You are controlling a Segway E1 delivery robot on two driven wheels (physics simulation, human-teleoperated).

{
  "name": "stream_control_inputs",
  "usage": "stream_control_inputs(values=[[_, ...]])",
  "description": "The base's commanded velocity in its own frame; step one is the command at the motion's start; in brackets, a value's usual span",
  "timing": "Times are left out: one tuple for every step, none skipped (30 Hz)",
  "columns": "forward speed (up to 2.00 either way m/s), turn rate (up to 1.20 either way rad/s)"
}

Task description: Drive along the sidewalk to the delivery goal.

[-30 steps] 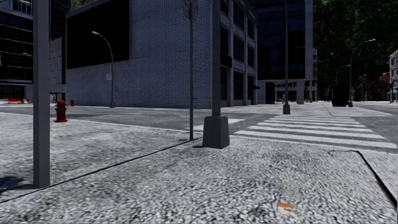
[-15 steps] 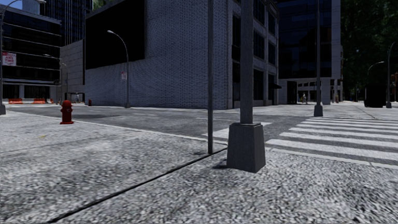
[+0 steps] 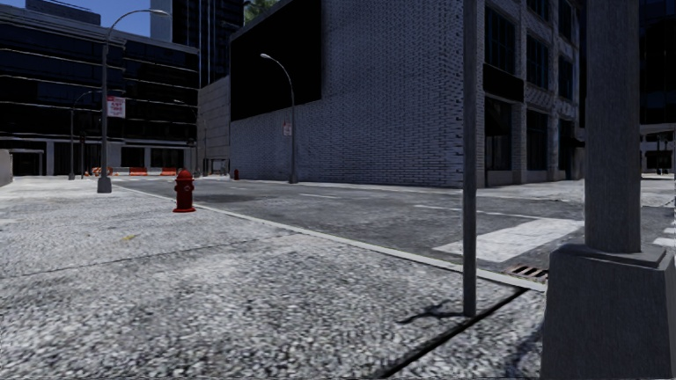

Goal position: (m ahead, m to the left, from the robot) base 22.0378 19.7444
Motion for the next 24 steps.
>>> stream_control_inputs(values=[[2.00, 0.66], [2.00, 0.66], [2.00, 0.66], [2.00, 0.66], [2.00, 0.66], [2.00, 0.66], [2.00, 0.66], [2.00, 0.66], [2.00, 0.66], [2.00, 0.66], [2.00, 0.66], [2.00, 0.66], [2.00, 0.66], [2.00, 0.66], [2.00, 0.66], [2.00, 0.66], [2.00, 0.66], [2.00, 0.66], [2.00, 0.66], [2.00, 0.66], [2.00, 0.66], [2.00, 0.66], [2.00, 0.66], [2.00, 0.66]])
